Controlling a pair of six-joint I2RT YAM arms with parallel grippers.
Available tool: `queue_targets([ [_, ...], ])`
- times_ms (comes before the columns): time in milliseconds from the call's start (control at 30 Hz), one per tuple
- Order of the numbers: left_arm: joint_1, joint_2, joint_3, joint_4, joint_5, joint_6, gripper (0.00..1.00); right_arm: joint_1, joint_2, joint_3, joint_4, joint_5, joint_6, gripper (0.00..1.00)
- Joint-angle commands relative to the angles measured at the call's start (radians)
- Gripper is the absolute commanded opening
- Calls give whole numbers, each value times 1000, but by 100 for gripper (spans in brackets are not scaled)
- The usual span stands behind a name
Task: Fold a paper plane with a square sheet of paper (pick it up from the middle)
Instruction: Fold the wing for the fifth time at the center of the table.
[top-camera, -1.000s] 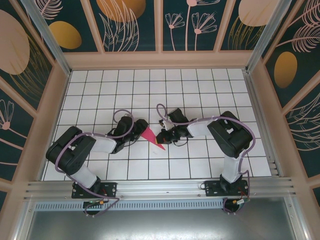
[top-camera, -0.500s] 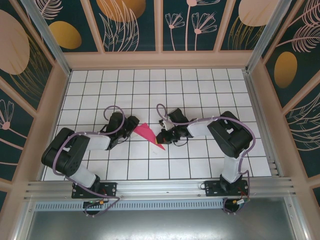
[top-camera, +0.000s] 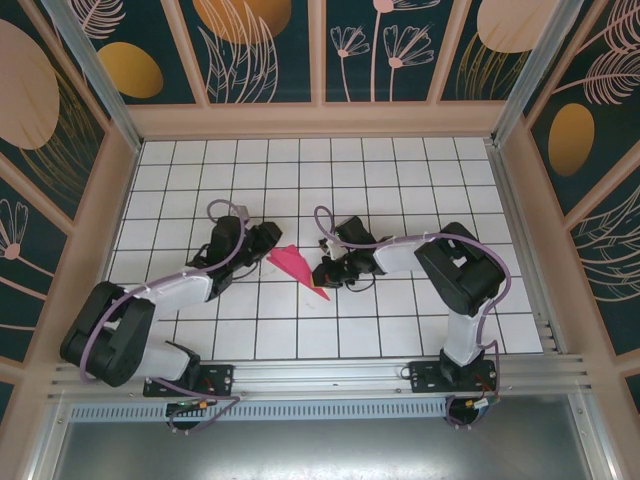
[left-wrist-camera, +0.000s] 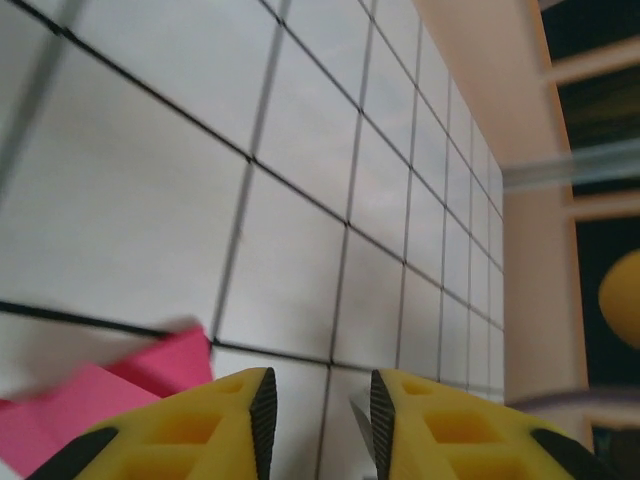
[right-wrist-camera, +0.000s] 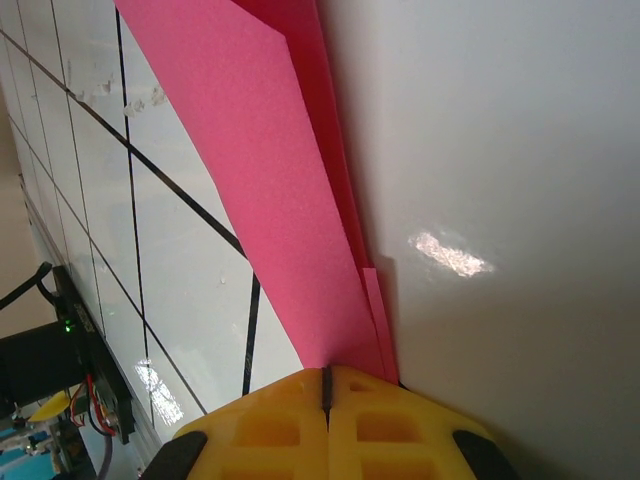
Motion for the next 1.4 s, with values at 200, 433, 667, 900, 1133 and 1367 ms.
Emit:
queue_targets([
  [200, -95, 224, 29, 179, 132, -20, 28, 3, 22, -4, -40, 82, 10, 0],
  [433, -91, 299, 34, -9, -89, 2, 26, 1, -3, -5, -40, 67, -4, 0],
  [667, -88, 291, 1, -24, -118, -9, 24, 25, -20, 73, -84, 45, -52, 0],
  [900, -88, 301, 6, 16, -74, -23, 23, 65, 50, 187, -129, 77, -73, 0],
  [1133, -88, 300, -3, 52, -59, -48, 22, 58, 131, 255, -157, 84, -99, 0],
  [1367, -88, 301, -12, 59, -71, -62, 21, 30, 194, 282, -260, 144, -69, 0],
])
